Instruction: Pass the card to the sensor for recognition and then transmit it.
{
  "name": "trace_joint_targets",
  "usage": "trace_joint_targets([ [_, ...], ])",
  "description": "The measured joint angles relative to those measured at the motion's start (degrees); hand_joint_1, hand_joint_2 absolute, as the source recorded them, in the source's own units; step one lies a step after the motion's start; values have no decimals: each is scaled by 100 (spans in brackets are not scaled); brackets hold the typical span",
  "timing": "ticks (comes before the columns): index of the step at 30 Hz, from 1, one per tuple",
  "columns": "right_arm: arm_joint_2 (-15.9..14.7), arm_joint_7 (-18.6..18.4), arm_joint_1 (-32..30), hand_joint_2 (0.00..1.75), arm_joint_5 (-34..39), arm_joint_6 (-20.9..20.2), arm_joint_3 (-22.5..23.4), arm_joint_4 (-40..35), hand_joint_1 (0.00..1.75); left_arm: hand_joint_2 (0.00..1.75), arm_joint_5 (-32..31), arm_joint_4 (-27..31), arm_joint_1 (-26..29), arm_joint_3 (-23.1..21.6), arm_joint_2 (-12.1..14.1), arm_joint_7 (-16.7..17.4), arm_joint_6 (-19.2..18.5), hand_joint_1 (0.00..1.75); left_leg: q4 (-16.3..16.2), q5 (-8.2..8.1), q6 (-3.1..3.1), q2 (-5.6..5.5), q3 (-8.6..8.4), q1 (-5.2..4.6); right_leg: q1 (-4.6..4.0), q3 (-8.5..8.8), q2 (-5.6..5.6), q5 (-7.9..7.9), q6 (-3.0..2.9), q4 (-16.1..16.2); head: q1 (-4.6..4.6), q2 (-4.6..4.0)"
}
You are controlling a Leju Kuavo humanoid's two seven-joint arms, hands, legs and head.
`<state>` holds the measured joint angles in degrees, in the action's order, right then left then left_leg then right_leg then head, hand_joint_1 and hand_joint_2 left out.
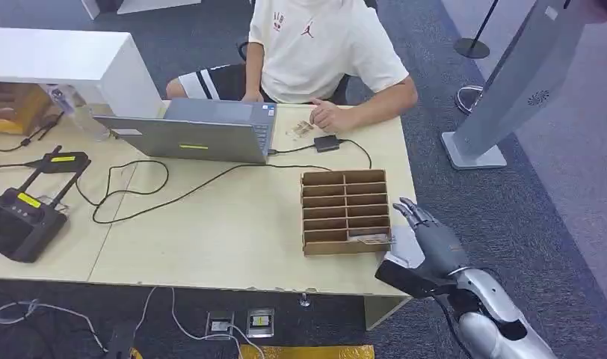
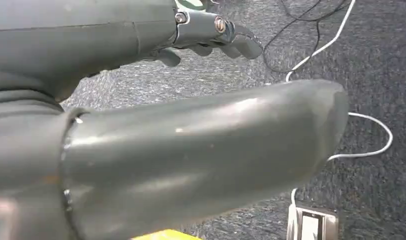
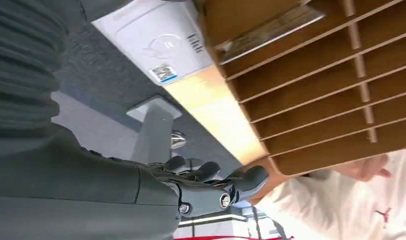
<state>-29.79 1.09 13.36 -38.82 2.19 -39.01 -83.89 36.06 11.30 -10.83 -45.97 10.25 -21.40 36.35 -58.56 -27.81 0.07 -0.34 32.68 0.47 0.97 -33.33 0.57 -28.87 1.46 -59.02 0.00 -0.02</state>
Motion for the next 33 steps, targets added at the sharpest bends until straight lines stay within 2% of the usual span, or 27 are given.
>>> trace_joint_targets([
  [7, 157, 149, 129, 175, 68, -59, -118, 2, 0, 0, -57, 0, -54, -2, 0, 0, -2, 0, 0, 0, 0, 0, 0, 0, 0, 0, -1, 0, 0, 0, 0, 0],
  [21, 389, 166, 249, 175, 40, -114, -210, 155, 0, 0, -52, 0, -56, -2, -7, 0, 2, 0, 0, 0, 0, 0, 1, 0, 0, 0, 0, 0, 0, 0, 2, 0],
  [33, 468, 210, 306, 175, -142, -131, -297, 514, 0, 0, 24, 0, -6, -2, -9, 0, 9, 0, 0, 0, 0, 0, 2, 0, 0, 0, 0, 0, 0, 1, 2, 0],
])
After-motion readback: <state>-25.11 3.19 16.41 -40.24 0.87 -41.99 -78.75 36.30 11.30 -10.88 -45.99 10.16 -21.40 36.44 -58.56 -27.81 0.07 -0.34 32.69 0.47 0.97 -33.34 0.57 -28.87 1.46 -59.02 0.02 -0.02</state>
